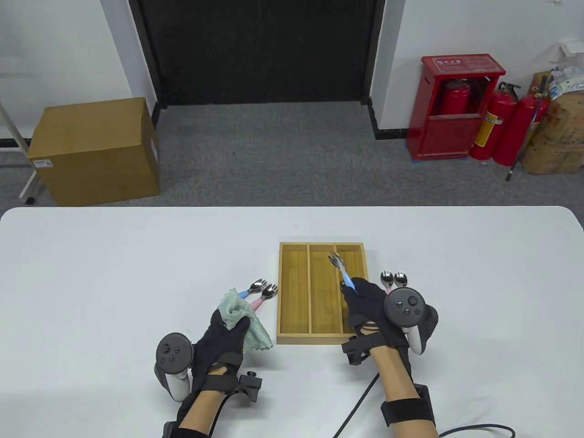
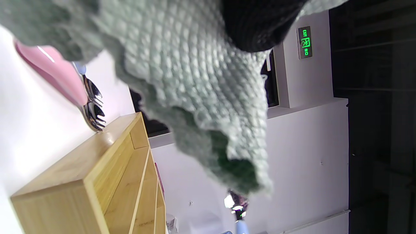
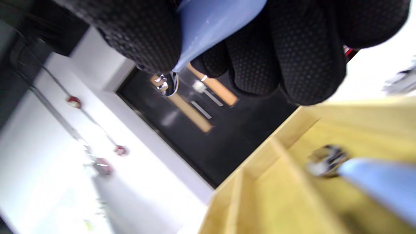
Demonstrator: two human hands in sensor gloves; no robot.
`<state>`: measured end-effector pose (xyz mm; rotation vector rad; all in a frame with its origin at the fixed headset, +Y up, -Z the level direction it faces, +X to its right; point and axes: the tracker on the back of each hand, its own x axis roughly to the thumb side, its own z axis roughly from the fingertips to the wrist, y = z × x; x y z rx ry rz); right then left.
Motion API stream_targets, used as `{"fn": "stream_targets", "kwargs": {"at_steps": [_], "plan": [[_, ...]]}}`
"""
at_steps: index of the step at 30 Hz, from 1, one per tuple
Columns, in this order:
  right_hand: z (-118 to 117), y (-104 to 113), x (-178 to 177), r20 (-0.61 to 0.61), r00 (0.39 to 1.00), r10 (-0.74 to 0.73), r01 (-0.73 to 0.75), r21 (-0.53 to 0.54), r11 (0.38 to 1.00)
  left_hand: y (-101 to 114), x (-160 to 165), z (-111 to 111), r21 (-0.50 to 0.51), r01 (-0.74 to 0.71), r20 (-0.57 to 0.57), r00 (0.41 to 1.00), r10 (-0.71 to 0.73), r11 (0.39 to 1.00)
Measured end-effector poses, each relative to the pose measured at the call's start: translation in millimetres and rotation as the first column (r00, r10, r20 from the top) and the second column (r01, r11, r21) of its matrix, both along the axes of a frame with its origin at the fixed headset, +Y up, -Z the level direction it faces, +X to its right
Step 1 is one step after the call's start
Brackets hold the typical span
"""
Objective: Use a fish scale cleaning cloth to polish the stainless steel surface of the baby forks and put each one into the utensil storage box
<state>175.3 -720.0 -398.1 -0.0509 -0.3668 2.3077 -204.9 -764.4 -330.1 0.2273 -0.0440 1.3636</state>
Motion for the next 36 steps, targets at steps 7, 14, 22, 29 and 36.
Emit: {"fn": "stream_targets", "kwargs": {"at_steps": [7, 14, 22, 29, 36], "plan": [[-30, -14, 9, 0.095, 0.97, 0.225, -0.195, -0.249, 0.949, 1, -1, 0, -0.002, -0.009, 0.0, 1.0, 0.009, 1.0], [-47, -26, -6, 0.088, 0.933, 0.35, -0.301, -0.344, 0.889, 0, 2, -2, -0.003, -0.007, 0.018, 1.0, 0.007, 1.0], [-49, -23, -16, 0.12, 0.877, 0.465, -0.377, -0.429, 0.821, 2, 6, -1, 0.011, -0.005, 0.034, 0.999, 0.004, 1.0], [-45, -10, 0, 0.133, 0.927, 0.35, -0.264, -0.433, 0.862, 4, 4, -1, 0.015, -0.014, 0.028, 1.0, 0.014, 1.0], [-39, -5, 48, 0.194, 0.872, 0.448, -0.289, -0.535, 0.794, 3, 3, -2, 0.001, -0.025, 0.036, 0.999, 0.025, 1.0]]}}
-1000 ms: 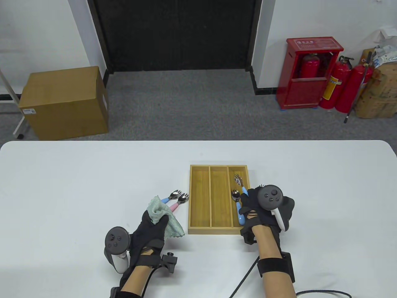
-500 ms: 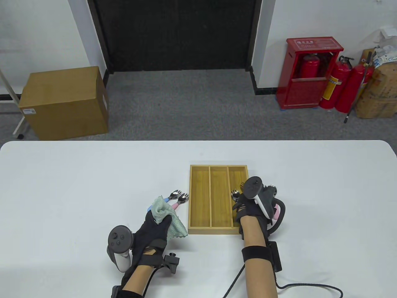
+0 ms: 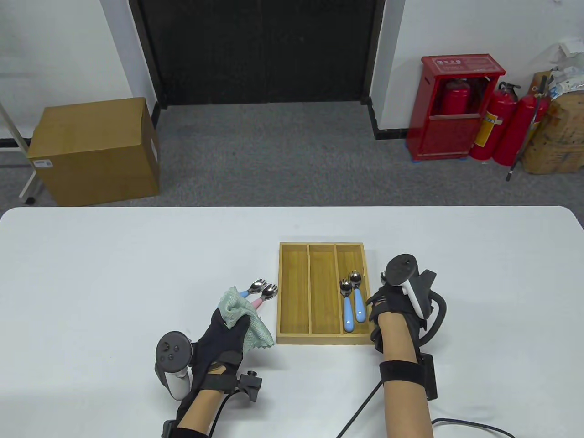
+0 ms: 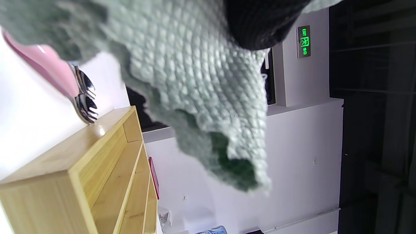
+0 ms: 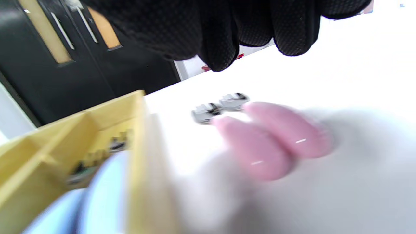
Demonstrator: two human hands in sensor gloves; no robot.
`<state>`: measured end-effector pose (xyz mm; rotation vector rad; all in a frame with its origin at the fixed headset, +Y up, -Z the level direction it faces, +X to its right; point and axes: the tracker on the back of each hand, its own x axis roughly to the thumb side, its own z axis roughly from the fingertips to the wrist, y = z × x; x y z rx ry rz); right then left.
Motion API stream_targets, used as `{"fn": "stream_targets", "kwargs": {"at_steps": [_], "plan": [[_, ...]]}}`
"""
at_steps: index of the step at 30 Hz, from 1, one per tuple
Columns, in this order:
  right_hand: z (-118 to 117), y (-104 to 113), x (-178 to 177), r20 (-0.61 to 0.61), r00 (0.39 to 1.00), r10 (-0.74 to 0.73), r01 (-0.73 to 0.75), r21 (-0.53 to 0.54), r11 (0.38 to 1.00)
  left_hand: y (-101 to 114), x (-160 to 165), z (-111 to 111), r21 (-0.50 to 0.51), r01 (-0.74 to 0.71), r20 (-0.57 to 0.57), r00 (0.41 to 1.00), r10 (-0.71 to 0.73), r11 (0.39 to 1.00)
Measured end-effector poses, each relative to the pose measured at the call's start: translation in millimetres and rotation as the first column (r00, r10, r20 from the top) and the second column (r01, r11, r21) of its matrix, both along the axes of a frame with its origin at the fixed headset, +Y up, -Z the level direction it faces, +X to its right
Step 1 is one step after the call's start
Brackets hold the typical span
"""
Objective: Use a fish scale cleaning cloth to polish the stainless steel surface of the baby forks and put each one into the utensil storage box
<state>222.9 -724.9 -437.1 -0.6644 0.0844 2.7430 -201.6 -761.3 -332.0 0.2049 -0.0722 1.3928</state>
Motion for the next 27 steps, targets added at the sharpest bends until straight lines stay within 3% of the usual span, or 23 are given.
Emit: {"fn": "stream_targets", "kwargs": {"at_steps": [4, 11, 27], "plan": [[4, -15, 24, 0.045, 0.999, 0.028, -0.026, -0.035, 0.999, -1, 4, 0, 0.003, 0.001, 0.012, 1.0, -0.001, 1.0], [5, -43, 40, 0.076, 0.992, -0.105, 0.111, -0.072, 0.991, -1, 7, 1, 0.006, 0.005, 0.028, 1.0, -0.005, 1.0], [5, -50, 38, 0.044, 0.996, -0.081, 0.084, -0.068, 0.994, -2, 7, 1, 0.007, -0.011, 0.025, 1.0, 0.011, 1.0]]}}
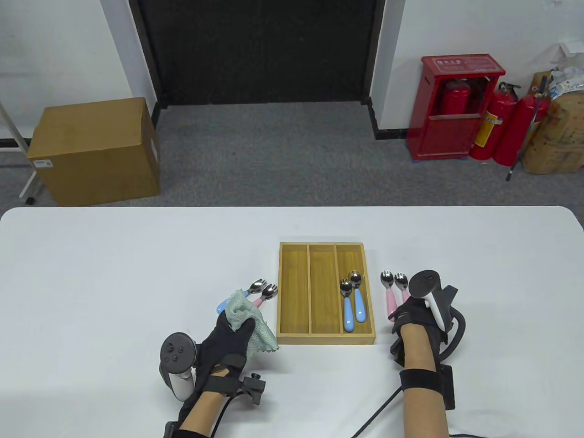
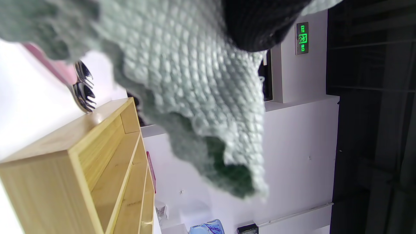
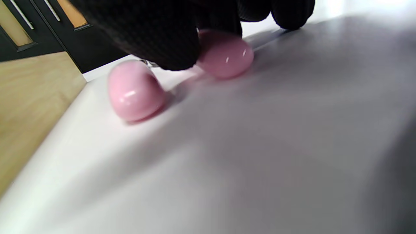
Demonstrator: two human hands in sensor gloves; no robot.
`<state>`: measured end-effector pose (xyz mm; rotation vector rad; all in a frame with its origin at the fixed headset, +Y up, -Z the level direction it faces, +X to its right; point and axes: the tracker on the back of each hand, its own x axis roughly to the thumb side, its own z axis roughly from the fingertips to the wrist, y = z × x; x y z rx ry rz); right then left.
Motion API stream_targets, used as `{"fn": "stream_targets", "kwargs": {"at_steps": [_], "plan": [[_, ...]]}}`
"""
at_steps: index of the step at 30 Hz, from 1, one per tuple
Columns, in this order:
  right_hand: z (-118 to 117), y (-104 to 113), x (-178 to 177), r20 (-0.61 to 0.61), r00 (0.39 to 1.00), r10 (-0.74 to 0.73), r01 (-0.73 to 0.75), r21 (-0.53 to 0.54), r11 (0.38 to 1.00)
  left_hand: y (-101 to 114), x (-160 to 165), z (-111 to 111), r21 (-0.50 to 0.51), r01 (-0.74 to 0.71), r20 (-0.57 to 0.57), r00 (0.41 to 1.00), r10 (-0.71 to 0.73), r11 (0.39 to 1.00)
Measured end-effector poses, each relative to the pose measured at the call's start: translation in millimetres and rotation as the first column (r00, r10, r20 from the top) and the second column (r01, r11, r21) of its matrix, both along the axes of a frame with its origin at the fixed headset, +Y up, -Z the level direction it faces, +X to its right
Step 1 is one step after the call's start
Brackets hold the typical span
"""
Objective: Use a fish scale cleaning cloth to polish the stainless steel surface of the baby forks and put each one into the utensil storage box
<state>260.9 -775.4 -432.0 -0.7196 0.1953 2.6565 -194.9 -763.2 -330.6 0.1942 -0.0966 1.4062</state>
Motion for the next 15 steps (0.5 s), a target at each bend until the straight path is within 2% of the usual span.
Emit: {"fn": "stream_targets", "kwargs": {"at_steps": [4, 8, 12, 14, 15], "plan": [[2, 2, 1, -0.008, 1.0, -0.017, 0.017, 0.004, 1.0, 0, 0, 0, -0.006, -0.005, 0.005, 1.0, 0.005, 1.0], [9, 19, 0, -0.025, 0.987, -0.156, 0.158, 0.13, 0.979, -2, -2, -2, -0.021, -0.015, 0.006, 1.0, 0.015, 1.0], [19, 50, -28, -0.163, 0.931, -0.327, 0.363, 0.305, 0.881, -5, -3, -4, -0.044, -0.065, 0.02, 0.998, 0.066, 0.997], [28, 65, -50, -0.28, 0.865, -0.417, 0.497, 0.358, 0.79, -7, -2, -4, -0.054, -0.112, 0.037, 0.993, 0.114, 0.992], [34, 72, -64, -0.354, 0.808, -0.47, 0.582, 0.362, 0.728, -7, -2, -4, -0.058, -0.142, 0.049, 0.988, 0.145, 0.988]]}}
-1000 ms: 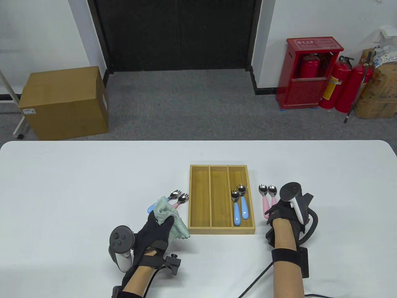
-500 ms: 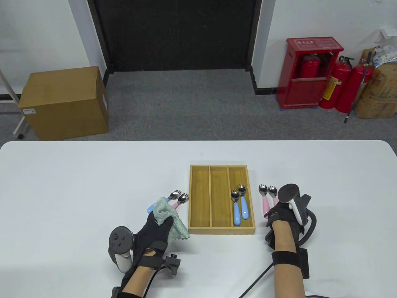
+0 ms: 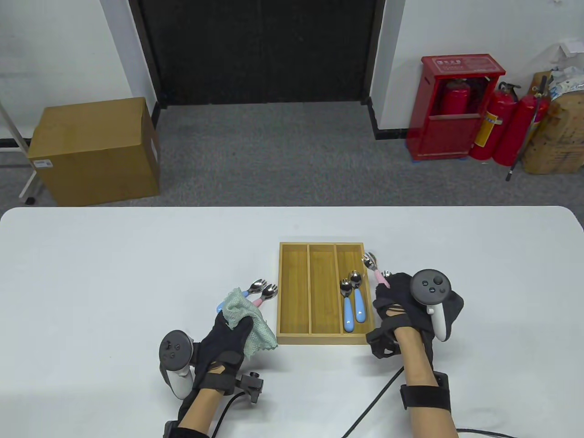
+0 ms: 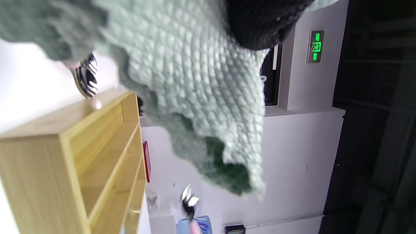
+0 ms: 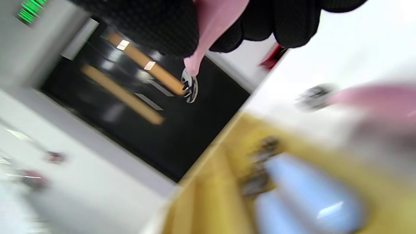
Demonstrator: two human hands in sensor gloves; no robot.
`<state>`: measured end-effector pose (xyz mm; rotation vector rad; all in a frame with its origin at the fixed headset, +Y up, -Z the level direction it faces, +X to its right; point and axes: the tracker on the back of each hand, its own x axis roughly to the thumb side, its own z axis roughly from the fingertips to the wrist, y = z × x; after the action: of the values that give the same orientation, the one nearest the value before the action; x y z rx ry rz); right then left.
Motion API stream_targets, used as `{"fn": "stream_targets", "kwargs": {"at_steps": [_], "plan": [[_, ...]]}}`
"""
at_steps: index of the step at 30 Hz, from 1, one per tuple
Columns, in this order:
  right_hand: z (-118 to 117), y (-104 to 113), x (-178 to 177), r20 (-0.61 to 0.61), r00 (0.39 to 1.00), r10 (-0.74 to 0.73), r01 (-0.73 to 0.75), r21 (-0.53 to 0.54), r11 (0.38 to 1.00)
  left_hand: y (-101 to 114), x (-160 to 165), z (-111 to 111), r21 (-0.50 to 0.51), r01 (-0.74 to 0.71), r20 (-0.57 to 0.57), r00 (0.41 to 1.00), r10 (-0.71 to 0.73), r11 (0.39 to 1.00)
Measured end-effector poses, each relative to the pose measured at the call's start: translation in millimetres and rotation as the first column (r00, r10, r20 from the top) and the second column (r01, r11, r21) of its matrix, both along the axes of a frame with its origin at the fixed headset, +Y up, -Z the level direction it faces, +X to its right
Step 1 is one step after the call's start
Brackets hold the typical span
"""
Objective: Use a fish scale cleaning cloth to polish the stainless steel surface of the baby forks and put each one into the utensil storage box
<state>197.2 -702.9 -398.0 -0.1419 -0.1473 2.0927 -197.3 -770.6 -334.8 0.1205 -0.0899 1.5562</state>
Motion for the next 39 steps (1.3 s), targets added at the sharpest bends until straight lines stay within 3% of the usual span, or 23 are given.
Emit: {"fn": "stream_targets", "kwargs": {"at_steps": [3, 7, 14, 27, 32, 39], "plan": [[17, 10, -33, -0.166, 0.972, -0.167, 0.178, 0.053, 0.983, -3, 1, -1, -0.006, -0.072, 0.046, 0.996, 0.072, 0.997], [46, 4, -75, -0.356, 0.864, -0.355, 0.38, 0.002, 0.925, -7, 3, -2, -0.022, -0.149, 0.109, 0.983, 0.15, 0.989], [64, -14, -110, -0.449, 0.85, -0.276, 0.314, 0.01, 0.949, -11, 10, -2, -0.041, -0.21, 0.185, 0.959, 0.214, 0.977], [84, -30, -158, -0.657, 0.725, -0.205, 0.197, -0.088, 0.976, -12, 42, 4, -0.141, -0.212, 0.443, 0.86, 0.254, 0.967], [85, -30, -159, -0.671, 0.721, -0.172, 0.164, -0.077, 0.984, -15, 47, 7, -0.195, -0.282, 0.461, 0.819, 0.341, 0.939], [82, -34, -157, -0.676, 0.699, -0.232, 0.207, -0.12, 0.971, -11, 47, 4, -0.162, -0.273, 0.489, 0.813, 0.317, 0.948]]}}
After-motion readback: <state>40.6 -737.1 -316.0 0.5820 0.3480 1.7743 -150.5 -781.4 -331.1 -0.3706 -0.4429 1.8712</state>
